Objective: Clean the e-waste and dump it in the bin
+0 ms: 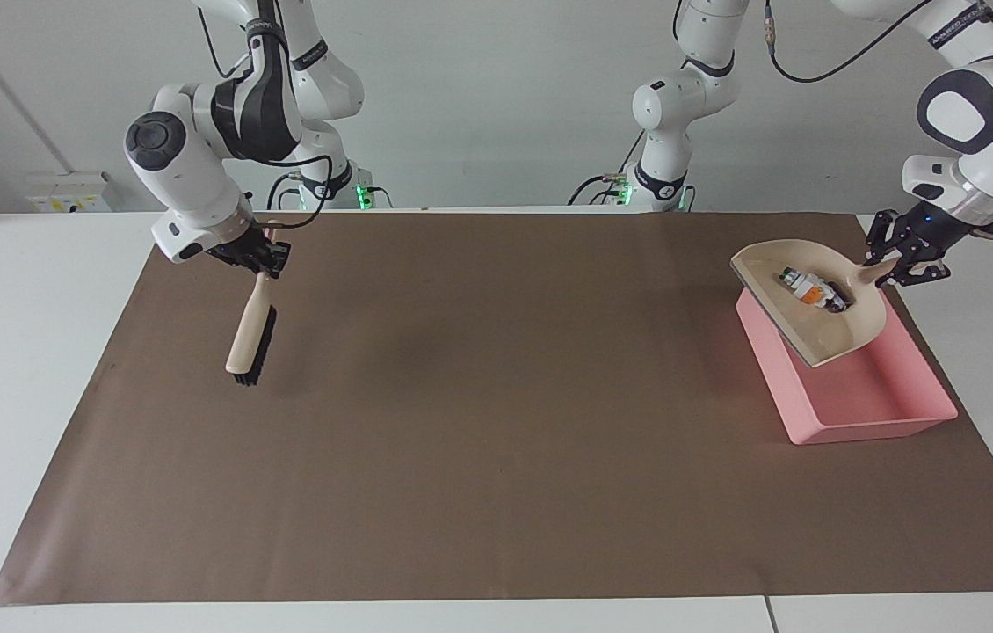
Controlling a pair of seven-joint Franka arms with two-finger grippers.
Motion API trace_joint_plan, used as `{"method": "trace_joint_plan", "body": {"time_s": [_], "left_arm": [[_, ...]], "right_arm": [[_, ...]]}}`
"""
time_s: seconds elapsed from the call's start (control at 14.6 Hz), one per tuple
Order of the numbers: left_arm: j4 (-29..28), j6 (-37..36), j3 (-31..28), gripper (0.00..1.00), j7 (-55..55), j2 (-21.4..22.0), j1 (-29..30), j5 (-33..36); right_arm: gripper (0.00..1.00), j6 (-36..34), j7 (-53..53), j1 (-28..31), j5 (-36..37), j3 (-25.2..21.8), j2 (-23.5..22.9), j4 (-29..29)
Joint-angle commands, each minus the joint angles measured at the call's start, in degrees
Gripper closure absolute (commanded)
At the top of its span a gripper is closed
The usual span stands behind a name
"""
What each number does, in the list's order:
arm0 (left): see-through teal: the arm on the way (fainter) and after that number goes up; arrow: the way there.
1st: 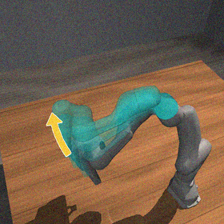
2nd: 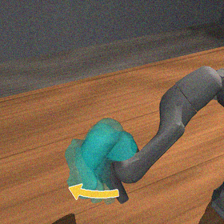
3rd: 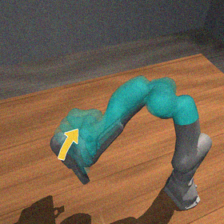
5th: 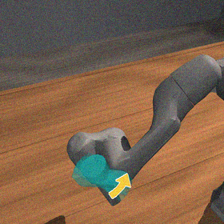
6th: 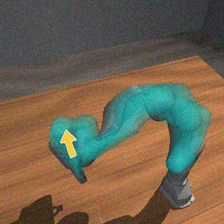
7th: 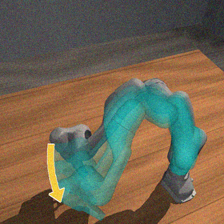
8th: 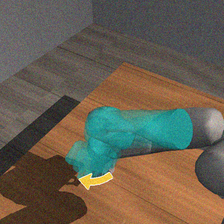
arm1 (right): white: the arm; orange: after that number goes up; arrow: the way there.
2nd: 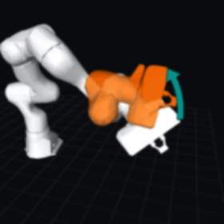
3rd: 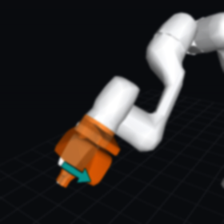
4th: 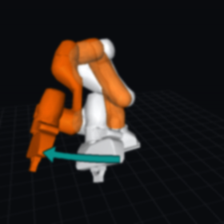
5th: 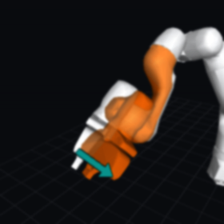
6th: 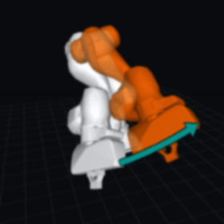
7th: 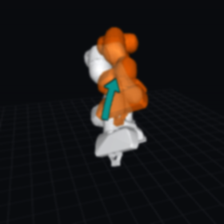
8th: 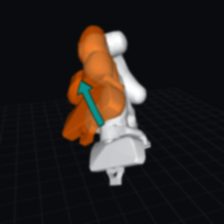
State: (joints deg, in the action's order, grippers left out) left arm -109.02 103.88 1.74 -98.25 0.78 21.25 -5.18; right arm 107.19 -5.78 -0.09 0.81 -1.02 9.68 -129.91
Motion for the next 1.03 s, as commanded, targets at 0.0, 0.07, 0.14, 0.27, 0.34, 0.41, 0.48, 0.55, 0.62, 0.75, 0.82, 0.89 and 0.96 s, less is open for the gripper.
{"method": "trace_joint_plan", "body": {"time_s": [0.0,0.07,0.14,0.27,0.34,0.41,0.48,0.55,0.62,0.75,0.82,0.89,0.96], "left_arm": [[1.97,-0.88,0.10,1.00,-0.36,-0.43,2.04,0.70],[2.06,-1.31,0.02,1.00,-0.63,-0.34,2.74,0.78],[2.06,-1.32,0.02,1.00,-0.71,-0.08,3.27,1.39],[3.72,-0.96,0.02,1.00,-0.63,-0.69,3.28,3.33],[3.38,-0.62,0.02,1.00,-0.54,-0.70,2.66,3.42],[2.86,0.17,0.02,1.00,-0.71,-0.70,2.48,4.29],[2.77,1.83,0.10,1.00,-0.63,-0.87,2.40,5.00],[2.76,3.24,0.10,1.00,-0.63,-1.13,2.05,5.61],[2.85,4.56,0.10,1.00,-0.71,-1.57,1.61,8.75],[3.12,6.67,0.28,1.00,-0.89,-2.45,0.56,15.96],[3.03,7.55,0.28,1.00,-0.89,-2.71,0.37,18.60],[2.94,8.43,0.28,1.00,-0.80,-2.80,0.37,20.63],[2.59,9.40,0.28,1.00,-0.72,-3.07,-0.06,23.61]], "right_arm": [[1.00,5.37,4.53,1.14,1.12,0.50,2.80,-6.65],[1.00,7.92,6.11,2.45,1.12,0.50,2.80,-8.41],[1.00,9.16,8.48,3.77,1.12,0.50,2.71,-9.21],[1.00,10.66,9.81,5.79,1.12,0.50,2.19,-9.66],[1.00,12.06,10.78,6.41,1.12,0.50,2.36,-10.70],[1.00,12.94,11.66,6.68,1.12,0.50,2.53,-11.58],[1.00,13.47,11.84,7.38,1.12,0.50,2.36,-12.03],[0.99,14.09,12.02,7.99,1.12,0.50,2.01,-12.21],[0.99,14.44,12.19,8.09,1.12,0.50,1.83,-12.21],[0.99,14.53,12.37,8.09,1.12,0.50,1.83,-12.30],[0.99,14.79,13.24,8.09,1.21,0.50,1.83,-12.56],[0.98,16.10,14.64,8.26,1.12,0.50,1.83,-13.08],[0.98,17.42,15.44,8.61,1.12,0.50,2.01,-14.04]]}}
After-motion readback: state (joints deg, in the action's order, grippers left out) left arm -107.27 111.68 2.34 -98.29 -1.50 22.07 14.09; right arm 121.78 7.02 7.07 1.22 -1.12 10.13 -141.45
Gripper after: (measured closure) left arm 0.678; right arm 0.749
